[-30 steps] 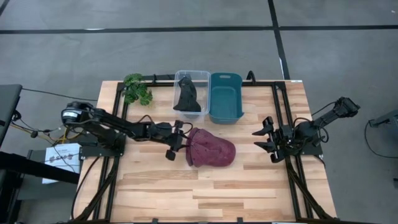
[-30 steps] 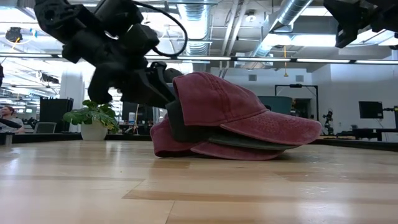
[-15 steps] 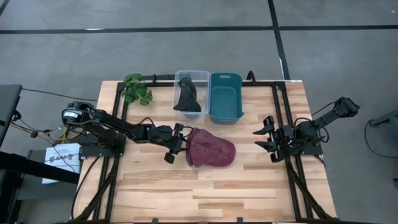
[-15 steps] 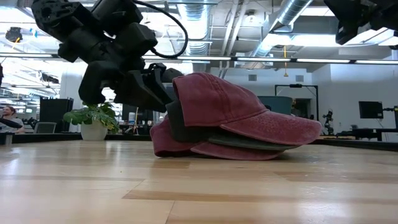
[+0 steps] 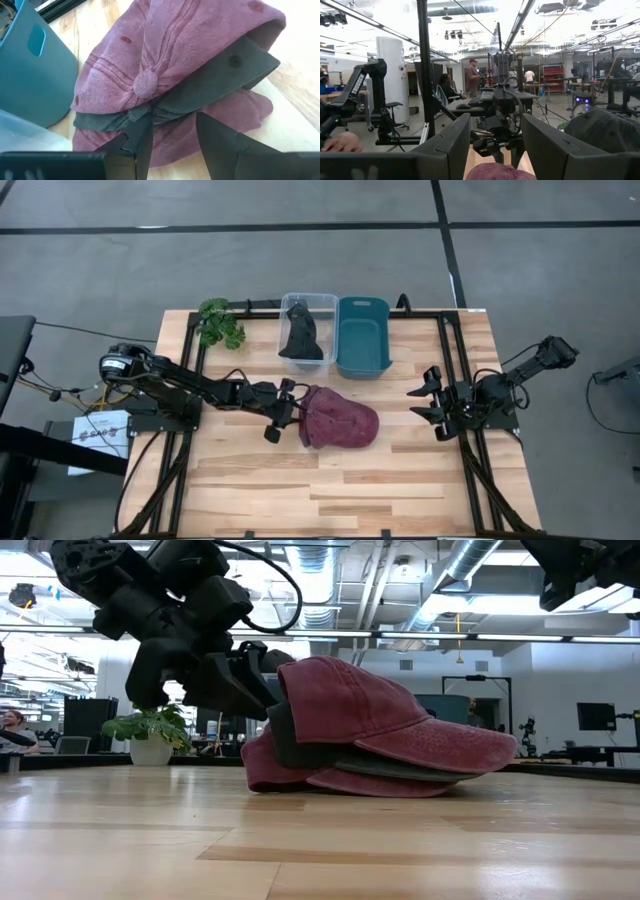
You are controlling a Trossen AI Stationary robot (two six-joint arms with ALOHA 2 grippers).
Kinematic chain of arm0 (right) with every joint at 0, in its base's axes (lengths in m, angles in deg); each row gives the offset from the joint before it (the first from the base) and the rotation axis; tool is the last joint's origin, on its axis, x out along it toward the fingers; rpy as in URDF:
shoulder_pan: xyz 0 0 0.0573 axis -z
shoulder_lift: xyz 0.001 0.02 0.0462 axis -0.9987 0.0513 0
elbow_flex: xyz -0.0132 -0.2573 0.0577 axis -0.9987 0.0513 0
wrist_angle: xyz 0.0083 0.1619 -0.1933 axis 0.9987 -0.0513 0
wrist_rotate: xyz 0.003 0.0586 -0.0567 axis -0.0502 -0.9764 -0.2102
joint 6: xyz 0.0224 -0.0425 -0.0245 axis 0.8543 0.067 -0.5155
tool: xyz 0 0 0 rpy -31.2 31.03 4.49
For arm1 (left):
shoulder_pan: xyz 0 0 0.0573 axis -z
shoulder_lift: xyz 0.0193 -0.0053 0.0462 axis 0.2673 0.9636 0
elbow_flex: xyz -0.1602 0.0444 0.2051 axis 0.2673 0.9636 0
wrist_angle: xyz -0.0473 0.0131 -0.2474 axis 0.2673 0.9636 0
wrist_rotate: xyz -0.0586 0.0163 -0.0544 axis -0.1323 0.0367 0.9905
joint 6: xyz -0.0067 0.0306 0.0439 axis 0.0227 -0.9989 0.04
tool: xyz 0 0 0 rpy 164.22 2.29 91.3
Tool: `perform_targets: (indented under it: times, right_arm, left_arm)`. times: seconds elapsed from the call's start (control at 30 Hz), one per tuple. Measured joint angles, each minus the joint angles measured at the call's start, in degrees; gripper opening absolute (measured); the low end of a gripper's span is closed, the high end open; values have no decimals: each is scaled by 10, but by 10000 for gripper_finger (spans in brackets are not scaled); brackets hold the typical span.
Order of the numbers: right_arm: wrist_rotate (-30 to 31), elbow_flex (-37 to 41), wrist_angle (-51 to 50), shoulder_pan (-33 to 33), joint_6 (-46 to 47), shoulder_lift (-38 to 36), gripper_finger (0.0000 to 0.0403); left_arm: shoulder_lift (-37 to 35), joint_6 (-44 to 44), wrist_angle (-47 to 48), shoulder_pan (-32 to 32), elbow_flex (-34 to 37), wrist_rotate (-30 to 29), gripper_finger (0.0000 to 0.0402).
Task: Pick & Place hat
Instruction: Put the black cap into the transparent bin
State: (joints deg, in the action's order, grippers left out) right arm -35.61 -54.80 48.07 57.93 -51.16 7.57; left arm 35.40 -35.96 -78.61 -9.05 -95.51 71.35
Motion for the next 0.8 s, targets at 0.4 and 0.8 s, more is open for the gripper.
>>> perform_targets:
  times: [0.4,0.8]
  right_arm:
    - [0,0,-1,0,0,0,168]
    - [0,0,-1,0,1,0,168]
  left_arm:
    - [0,-112,-11,48,0,-26,147]
    - [60,-208,-76,56,2,-116,147]
